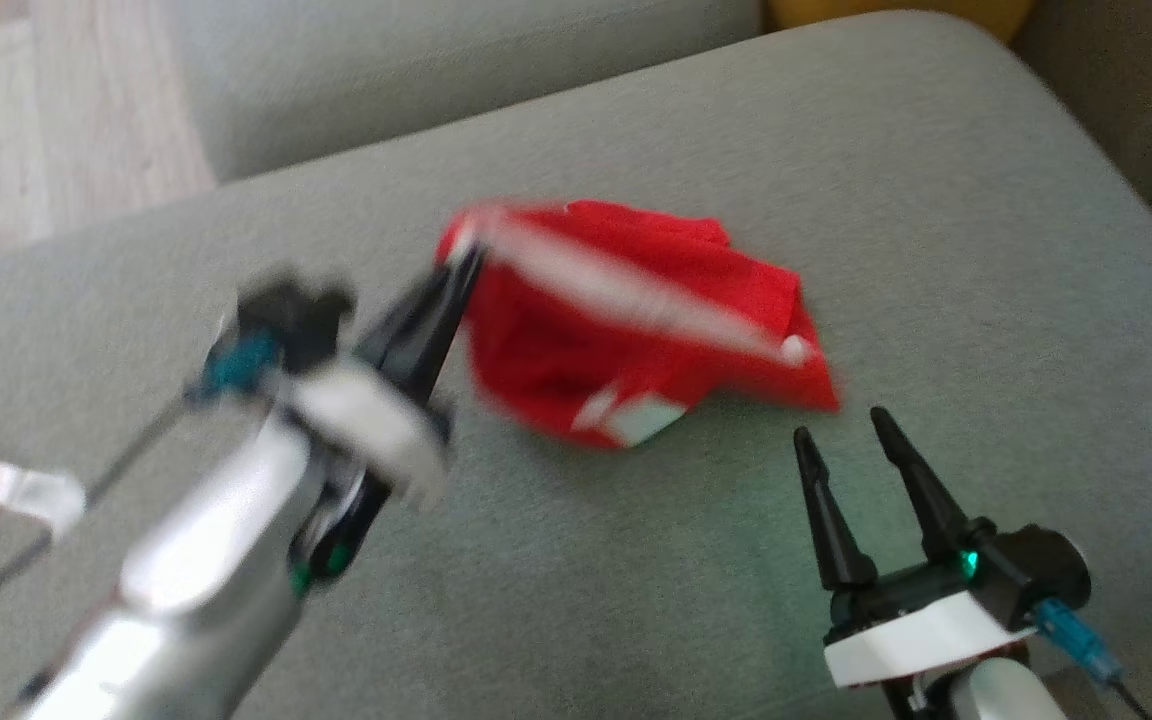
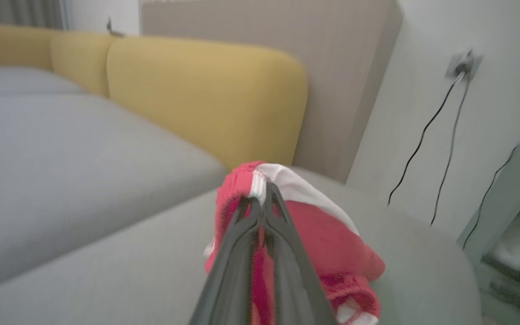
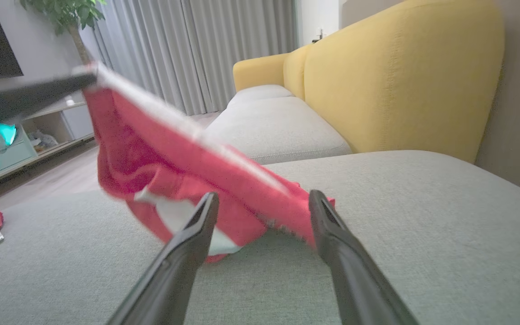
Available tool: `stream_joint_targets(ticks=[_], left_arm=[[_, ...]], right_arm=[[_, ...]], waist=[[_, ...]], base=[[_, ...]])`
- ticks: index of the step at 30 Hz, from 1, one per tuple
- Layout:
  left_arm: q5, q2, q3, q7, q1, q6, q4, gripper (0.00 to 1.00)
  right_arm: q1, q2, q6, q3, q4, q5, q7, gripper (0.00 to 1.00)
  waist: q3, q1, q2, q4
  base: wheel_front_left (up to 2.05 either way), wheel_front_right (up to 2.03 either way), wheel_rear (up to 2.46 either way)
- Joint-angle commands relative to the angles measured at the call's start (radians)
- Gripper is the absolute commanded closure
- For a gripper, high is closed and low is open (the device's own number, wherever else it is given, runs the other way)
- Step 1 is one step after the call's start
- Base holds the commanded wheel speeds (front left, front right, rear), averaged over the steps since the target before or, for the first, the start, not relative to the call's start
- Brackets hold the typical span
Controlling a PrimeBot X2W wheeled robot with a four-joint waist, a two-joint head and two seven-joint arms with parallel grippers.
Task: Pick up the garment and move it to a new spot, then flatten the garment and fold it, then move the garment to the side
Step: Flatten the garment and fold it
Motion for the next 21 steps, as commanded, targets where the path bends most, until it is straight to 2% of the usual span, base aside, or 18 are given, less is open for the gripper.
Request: stream_joint_targets(ticks=[1,5,10,16,21], left_arm=[[0.019,0.052,0.032,-0.016,-0.031,0.008,-0.024,1.0],[0.038,0.107,0.032,-0.066,0.045,0.025,-0.014,1.0],[0.048,0.14,0.039,-0.1,0.07,0.026,-0.014,1.0],[0.052,0.147,0.04,-0.115,0.074,0.024,-0.017,1.0],[0.054,0.135,0.034,-0.121,0.073,0.023,-0.015,1.0]], right_arm=[[-0.037,-0.004,-0.001,0.015,-0.041,0.004,-0.009,0.0],[-0.045,-0.004,-0.001,-0.019,-0.035,0.013,-0.009,0.0],[-0.07,-0.004,-0.001,-0.068,-0.004,0.006,-0.009,0.0],[-0.144,-0.004,-0.001,-0.112,0.154,0.02,-0.009,0.0],[-0.241,-0.004,-0.001,-0.117,0.325,-0.025,-0.009,0.0]], waist=[[0.032,0.0001,-0.0001,0.032],[0.064,0.0001,-0.0001,0.065],[0.085,0.0001,-0.0001,0.1],[0.091,0.0001,-0.0001,0.122],[0.093,0.0001,-0.0001,0.137]], base=[[0.0,0.0,0.0],[0.0,0.0,0.0],[0.0,0.0,0.0],[0.0,0.0,0.0],[0.0,0.0,0.0]])
